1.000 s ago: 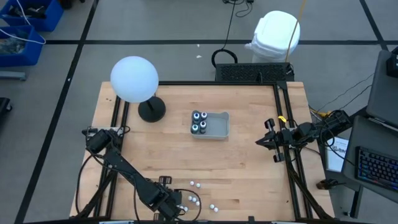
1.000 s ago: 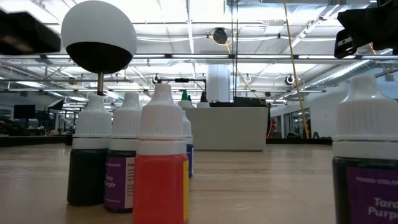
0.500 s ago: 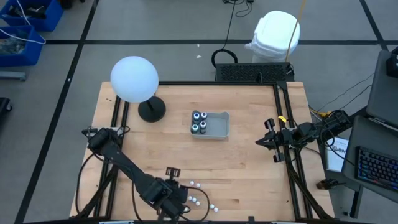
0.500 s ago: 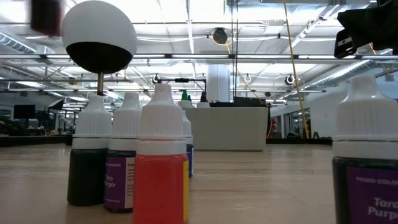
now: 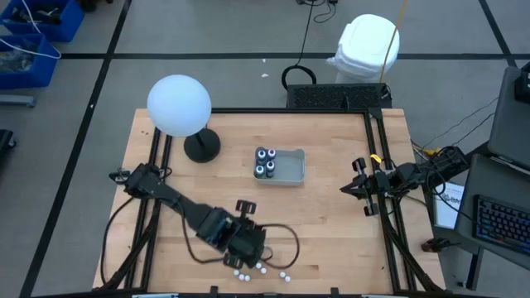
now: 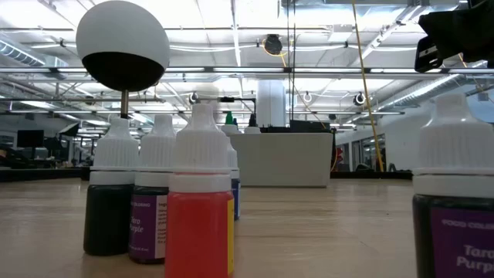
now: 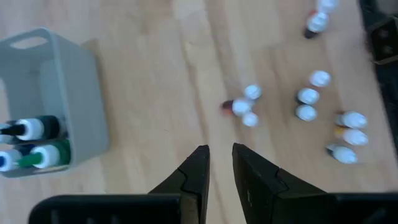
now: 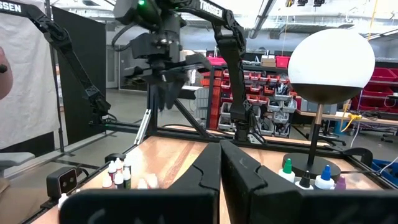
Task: Pick & Place food coloring
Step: Put the top small orange food coloring bottle into the gray bin
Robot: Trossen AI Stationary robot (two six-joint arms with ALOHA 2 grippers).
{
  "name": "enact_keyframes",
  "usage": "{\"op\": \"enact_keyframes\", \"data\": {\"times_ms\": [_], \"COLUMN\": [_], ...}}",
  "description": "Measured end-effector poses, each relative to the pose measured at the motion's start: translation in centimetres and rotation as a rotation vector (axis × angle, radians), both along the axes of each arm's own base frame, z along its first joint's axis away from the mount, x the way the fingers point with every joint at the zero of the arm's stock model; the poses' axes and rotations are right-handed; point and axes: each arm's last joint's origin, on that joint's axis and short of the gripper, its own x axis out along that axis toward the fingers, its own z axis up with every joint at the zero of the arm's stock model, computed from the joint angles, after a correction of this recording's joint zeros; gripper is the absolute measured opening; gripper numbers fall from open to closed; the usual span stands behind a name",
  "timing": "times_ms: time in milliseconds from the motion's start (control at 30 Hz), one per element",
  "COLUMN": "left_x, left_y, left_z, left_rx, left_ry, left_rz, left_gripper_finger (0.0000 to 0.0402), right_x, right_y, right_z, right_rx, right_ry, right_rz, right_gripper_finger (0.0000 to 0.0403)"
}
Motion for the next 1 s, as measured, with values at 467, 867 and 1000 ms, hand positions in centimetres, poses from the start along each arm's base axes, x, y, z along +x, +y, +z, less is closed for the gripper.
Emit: {"op": "enact_keyframes", "data": {"times_ms": [467, 867, 1000], "left_x": [1.2, 1.8, 1.8], "left_y": [0.9, 0.1, 0.8], "left_z": [-1.6, -7.6, -9.0], "left_rx": [-0.036, -0.182, -0.178], "left_ry": [0.016, 0.061, 0.086], "left_rz": [-0.066, -0.15, -0.126], "left_gripper_finger": [0.0074, 0.011, 0.0164], "right_x": [0.0, 0.0, 0.0], "right_y": [0.0, 0.0, 0.0], "right_z": [0.0, 0.0, 0.0], "right_rx": [0.0, 0.0, -0.001], "right_ry": [0.001, 0.005, 0.005], "right_rz": [0.0, 0.001, 0.0], "right_gripper_finger": [0.0, 0.0, 0.0]}}
